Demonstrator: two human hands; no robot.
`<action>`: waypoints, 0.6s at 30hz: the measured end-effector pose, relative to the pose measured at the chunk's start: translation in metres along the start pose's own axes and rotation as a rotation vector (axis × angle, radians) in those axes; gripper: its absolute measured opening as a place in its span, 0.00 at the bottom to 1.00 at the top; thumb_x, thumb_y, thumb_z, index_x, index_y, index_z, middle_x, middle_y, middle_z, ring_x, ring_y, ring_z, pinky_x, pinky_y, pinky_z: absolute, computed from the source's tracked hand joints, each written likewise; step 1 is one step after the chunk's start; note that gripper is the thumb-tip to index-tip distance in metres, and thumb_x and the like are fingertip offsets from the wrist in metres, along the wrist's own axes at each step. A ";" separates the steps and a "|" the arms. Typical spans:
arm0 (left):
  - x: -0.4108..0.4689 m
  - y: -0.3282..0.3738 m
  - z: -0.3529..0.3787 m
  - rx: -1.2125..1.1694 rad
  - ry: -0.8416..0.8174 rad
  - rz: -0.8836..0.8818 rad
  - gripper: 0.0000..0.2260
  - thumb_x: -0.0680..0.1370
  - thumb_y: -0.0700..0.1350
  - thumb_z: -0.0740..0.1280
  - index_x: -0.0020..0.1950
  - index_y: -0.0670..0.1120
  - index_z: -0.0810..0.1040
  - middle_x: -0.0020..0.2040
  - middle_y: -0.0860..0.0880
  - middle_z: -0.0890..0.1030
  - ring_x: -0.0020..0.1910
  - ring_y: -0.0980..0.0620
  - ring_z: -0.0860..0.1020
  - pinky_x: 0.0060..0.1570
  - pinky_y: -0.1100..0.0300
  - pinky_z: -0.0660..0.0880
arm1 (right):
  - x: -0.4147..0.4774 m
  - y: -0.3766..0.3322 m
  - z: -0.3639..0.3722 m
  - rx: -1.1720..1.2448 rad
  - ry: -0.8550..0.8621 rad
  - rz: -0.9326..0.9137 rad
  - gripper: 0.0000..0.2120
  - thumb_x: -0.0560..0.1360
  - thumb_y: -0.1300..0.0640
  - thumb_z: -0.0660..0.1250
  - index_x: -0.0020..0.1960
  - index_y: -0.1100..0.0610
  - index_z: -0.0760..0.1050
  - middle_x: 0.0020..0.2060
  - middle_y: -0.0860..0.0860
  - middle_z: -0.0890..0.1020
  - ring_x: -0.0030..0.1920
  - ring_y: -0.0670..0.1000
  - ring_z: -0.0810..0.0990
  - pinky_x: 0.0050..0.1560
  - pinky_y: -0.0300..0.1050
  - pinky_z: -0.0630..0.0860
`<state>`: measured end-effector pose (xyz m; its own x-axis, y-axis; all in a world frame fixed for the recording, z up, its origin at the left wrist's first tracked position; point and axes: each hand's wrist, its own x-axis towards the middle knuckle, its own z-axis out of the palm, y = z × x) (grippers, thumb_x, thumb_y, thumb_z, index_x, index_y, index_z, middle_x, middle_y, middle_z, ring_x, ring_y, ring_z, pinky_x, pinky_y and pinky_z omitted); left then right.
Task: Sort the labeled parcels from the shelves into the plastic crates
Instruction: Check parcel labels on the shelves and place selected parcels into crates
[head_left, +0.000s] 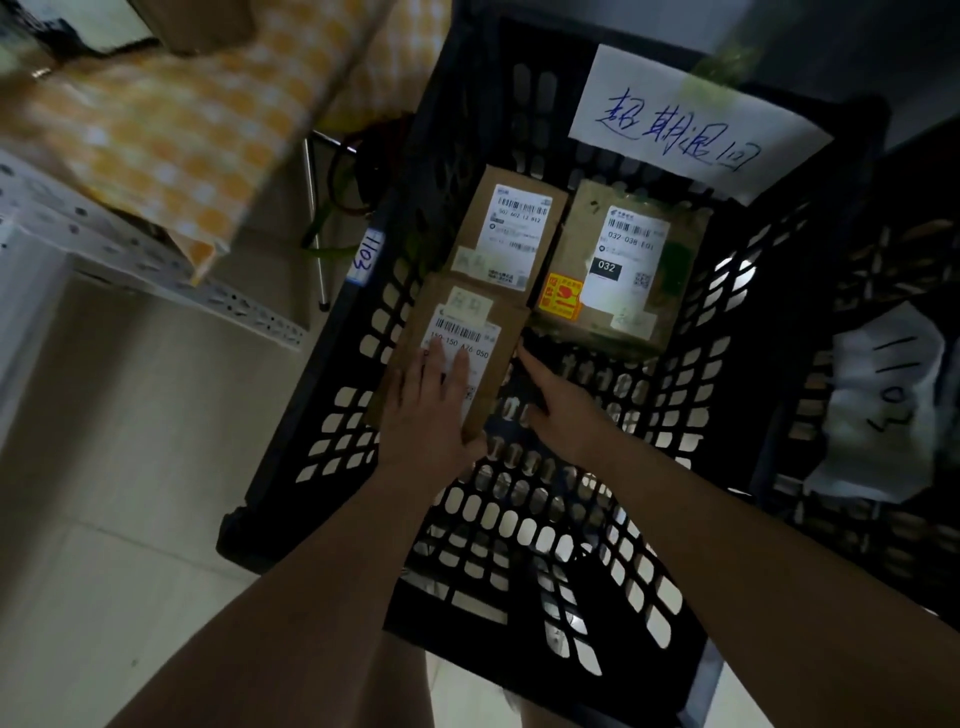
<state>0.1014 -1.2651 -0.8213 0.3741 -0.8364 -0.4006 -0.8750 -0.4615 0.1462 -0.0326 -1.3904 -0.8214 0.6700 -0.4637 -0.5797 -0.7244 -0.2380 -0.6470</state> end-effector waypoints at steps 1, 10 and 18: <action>0.001 0.000 -0.004 0.001 -0.025 -0.007 0.47 0.73 0.65 0.65 0.79 0.49 0.39 0.79 0.43 0.40 0.77 0.43 0.43 0.74 0.45 0.48 | -0.004 -0.001 -0.003 -0.043 0.003 -0.007 0.36 0.80 0.63 0.59 0.79 0.45 0.43 0.70 0.58 0.70 0.62 0.58 0.74 0.61 0.52 0.74; -0.006 -0.002 -0.078 0.091 -0.092 0.104 0.32 0.81 0.61 0.52 0.79 0.50 0.43 0.79 0.45 0.43 0.78 0.45 0.45 0.74 0.49 0.47 | -0.048 -0.049 -0.056 -0.681 0.062 0.048 0.27 0.82 0.50 0.54 0.79 0.52 0.50 0.78 0.55 0.51 0.77 0.57 0.51 0.76 0.55 0.49; -0.062 -0.007 -0.212 0.117 0.109 0.076 0.28 0.82 0.58 0.50 0.79 0.49 0.49 0.79 0.45 0.51 0.77 0.46 0.51 0.74 0.51 0.52 | -0.121 -0.175 -0.113 -0.583 0.322 -0.008 0.25 0.83 0.45 0.47 0.77 0.54 0.57 0.76 0.53 0.61 0.76 0.53 0.56 0.76 0.50 0.48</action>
<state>0.1497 -1.2724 -0.6052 0.3307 -0.8978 -0.2910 -0.9296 -0.3630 0.0635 -0.0053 -1.3897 -0.5824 0.6594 -0.6703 -0.3405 -0.7492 -0.6233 -0.2239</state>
